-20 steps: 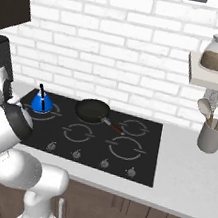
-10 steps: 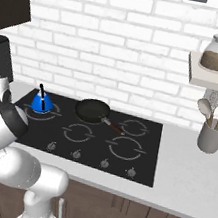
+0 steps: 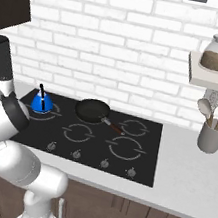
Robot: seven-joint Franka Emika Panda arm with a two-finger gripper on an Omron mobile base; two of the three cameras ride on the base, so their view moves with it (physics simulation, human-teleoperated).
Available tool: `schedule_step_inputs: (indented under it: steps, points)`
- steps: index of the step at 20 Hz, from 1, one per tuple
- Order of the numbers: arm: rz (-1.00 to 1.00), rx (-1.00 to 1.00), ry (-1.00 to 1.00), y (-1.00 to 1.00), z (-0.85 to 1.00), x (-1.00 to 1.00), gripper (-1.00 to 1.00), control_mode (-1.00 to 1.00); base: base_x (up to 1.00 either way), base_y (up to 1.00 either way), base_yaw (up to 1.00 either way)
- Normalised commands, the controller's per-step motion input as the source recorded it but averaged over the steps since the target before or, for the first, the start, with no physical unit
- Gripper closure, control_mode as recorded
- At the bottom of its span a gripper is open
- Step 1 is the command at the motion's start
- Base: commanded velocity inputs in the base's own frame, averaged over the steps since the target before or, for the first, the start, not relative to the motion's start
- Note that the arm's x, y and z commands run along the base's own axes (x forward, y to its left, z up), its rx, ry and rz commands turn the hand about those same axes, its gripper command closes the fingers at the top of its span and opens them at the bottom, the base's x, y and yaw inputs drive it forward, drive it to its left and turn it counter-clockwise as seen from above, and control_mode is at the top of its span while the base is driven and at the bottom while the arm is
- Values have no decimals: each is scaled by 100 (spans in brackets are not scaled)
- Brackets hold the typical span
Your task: Pick the kettle from the counter and place it on a stove burner. Then turn the burner on.
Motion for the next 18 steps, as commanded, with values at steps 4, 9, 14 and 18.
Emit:
schedule_step_inputs:
  steps: [4, 9, 14, 18]
  points:
    - [0, 0, 0, 0, 0, 0, -100, -100, 0, 0, 0]
    - [0, 0, 0, 0, 0, 0, -100, -100, 0, 0, 0]
    - [0, 0, 0, 0, 0, 0, -100, -100, 0, 0, 0]
    - [0, 0, 0, 0, 0, 0, -100, -100, 0, 0, 0]
